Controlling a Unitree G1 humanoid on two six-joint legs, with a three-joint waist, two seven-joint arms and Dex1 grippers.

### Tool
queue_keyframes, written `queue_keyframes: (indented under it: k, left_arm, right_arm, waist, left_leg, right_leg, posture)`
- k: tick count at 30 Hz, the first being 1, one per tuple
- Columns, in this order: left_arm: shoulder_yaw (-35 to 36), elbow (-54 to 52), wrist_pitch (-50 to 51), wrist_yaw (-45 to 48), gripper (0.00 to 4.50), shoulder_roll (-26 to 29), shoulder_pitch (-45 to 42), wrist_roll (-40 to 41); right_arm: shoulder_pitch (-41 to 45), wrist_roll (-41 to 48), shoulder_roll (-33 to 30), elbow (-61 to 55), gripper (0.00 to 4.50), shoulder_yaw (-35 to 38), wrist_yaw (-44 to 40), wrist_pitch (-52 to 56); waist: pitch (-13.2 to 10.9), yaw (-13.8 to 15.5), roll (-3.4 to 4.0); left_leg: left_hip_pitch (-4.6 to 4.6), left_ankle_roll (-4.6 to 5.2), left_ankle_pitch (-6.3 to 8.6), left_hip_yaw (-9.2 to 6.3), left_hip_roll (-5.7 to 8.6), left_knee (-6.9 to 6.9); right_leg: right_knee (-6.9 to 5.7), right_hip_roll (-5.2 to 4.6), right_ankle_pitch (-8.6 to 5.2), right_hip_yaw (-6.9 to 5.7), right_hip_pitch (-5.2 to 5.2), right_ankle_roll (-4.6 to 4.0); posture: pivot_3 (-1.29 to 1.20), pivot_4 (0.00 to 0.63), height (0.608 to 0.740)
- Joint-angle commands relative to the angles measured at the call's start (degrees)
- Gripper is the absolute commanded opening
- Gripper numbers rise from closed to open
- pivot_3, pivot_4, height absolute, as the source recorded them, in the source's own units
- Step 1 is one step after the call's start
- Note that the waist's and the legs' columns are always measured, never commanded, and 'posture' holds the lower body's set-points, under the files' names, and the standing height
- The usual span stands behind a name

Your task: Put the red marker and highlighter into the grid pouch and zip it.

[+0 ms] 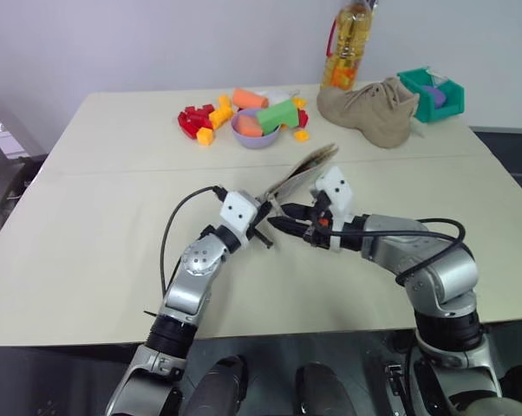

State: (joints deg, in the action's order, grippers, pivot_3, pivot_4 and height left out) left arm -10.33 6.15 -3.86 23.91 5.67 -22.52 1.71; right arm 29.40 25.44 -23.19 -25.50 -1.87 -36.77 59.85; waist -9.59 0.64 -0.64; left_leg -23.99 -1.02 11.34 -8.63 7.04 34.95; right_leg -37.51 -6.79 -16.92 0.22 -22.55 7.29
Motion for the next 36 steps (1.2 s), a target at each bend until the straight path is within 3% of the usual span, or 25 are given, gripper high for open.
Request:
queue_keyframes:
  k: [1, 14, 28, 30, 32, 33, 36]
  left_arm:
    - [0.43, -2.42, -0.90, -0.60, 0.00, 0.32, 0.16, -0.29]
    - [0.98, -3.48, -3.48, 4.32, 0.00, 7.29, 3.66, 0.20]
    - [2.28, -5.25, -2.58, 5.23, 0.00, 10.09, 6.52, 1.55]
    - [2.59, -6.35, -1.27, 6.49, 0.69, 10.33, 7.45, 3.57]
    - [3.06, -7.97, 1.35, 7.11, 1.48, 10.53, 8.38, 5.30]
    - [3.28, -8.83, 2.80, 7.13, 2.04, 10.70, 8.91, 5.87]
    - [5.04, -11.79, 6.80, 5.84, 3.64, 11.36, 11.62, 6.66]
  right_arm:
    - [1.87, 0.84, -1.22, 0.48, 0.03, 1.34, 0.60, -0.97]
    - [11.40, -8.42, -14.64, 22.31, 0.03, 8.68, 5.80, -14.93]
    - [6.39, -8.80, -17.47, 22.20, 0.03, 8.06, 4.24, -15.26]
    - [4.10, -6.55, -18.60, 19.87, 0.00, 7.87, 0.24, -14.83]
    - [1.55, -4.40, -19.68, 17.93, 0.57, 8.31, -2.84, -14.53]
    - [0.33, -3.84, -20.10, 17.16, 0.89, 8.58, -3.71, -14.91]
    - [-3.76, -3.49, -20.96, 16.56, 2.44, 9.87, -5.66, -17.56]
  waist:
    - [0.00, 0.00, 0.00]
    - [0.00, 0.01, 0.00]
    - [0.00, -0.34, 0.02]
    - [0.01, -0.25, 0.02]
    - [0.01, -0.13, 0.02]
    - [0.01, -0.08, 0.02]
    - [0.01, -0.08, 0.02]
  left_leg:
    - [-0.02, 0.03, 0.02, 0.00, 0.00, 0.03]
    - [-0.17, 0.06, 0.04, 0.07, 0.01, 0.10]
    - [-0.20, 0.08, 0.05, 0.12, 0.00, 0.11]
    - [-0.21, 0.08, 0.05, 0.13, 0.00, 0.11]
    - [-0.22, 0.13, 0.08, 0.13, 0.00, 0.12]
    - [-0.24, 0.15, 0.09, 0.13, 0.00, 0.13]
    - [-0.25, 0.18, 0.10, 0.13, 0.00, 0.17]
  right_leg:
    - [0.00, 0.00, 0.01, 0.00, 0.00, 0.01]
    - [-0.01, -0.02, 0.02, 0.02, -0.11, 0.02]
    - [-0.01, -0.02, 0.02, 0.09, -0.17, 0.02]
    - [-0.01, -0.02, 0.02, 0.09, -0.17, 0.02]
    - [0.00, -0.02, 0.01, 0.09, -0.18, 0.03]
    - [0.00, -0.02, 0.01, 0.09, -0.18, 0.03]
    - [0.00, -0.02, 0.02, 0.09, -0.18, 0.03]
  posture:
    - [0.00, 0.150, 0.740]
    - [0.00, 0.150, 0.740]
    - [0.00, 0.150, 0.740]
    - [0.00, 0.150, 0.740]
    - [0.00, 0.150, 0.740]
    - [0.00, 0.150, 0.740]
    - [0.00, 0.150, 0.740]
